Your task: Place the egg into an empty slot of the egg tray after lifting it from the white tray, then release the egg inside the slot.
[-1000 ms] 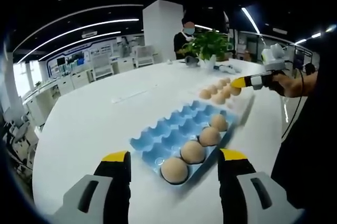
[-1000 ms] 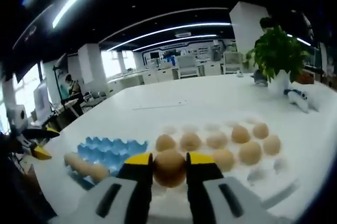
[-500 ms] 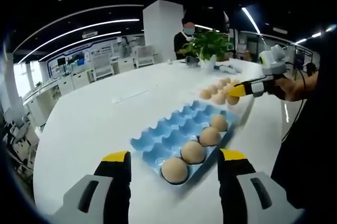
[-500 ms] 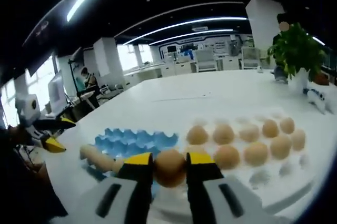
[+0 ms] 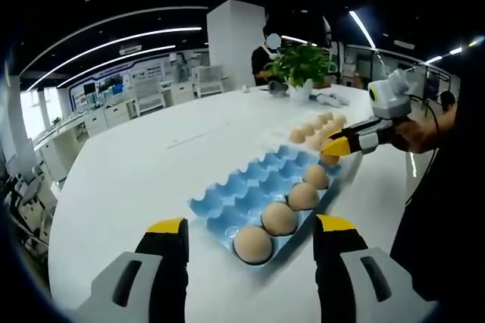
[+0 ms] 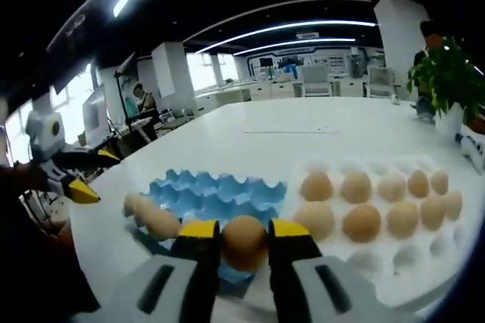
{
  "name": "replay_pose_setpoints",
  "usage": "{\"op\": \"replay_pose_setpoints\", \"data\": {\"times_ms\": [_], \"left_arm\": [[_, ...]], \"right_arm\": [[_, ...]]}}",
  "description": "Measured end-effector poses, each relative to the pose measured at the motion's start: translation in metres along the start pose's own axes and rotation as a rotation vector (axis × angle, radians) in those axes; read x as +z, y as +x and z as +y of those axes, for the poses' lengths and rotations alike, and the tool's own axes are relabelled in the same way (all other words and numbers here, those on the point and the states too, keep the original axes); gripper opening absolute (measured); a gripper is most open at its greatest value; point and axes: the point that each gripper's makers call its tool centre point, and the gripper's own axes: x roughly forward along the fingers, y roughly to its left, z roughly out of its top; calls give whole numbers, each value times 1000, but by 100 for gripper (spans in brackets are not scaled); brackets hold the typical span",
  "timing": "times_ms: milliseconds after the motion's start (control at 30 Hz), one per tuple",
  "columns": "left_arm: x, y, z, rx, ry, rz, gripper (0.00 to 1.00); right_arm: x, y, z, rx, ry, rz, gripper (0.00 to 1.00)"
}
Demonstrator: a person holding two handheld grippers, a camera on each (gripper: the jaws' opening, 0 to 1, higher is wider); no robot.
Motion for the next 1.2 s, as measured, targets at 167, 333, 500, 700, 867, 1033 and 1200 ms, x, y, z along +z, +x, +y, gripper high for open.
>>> {"op": "replay_pose_setpoints", "data": {"times_ms": [167,333,500,700,867,1033,1200], "left_arm": [[0,0,0,-2,0,-1,66],[2,1,2,4,-3,-13,66],[2,2,2,-1,3,-11,66],[1,3,0,-10,8,-3,65],[1,4,1,-11,9,-5,65],[0,4,1,-10,9,-1,66],[-1,4,2,-4,6,0,65]], "right_arm": [[-11,5,4,15,-35,34,24],[-17,7,6,20,-58,48,24],[-20,10,8,30,-109,58,24],[-19,10,8,36,-120,55,25],[-20,9,8,35,-141,48,25],[-21,10,9,39,-167,47,25],[-21,9,9,54,-166,48,25]]}}
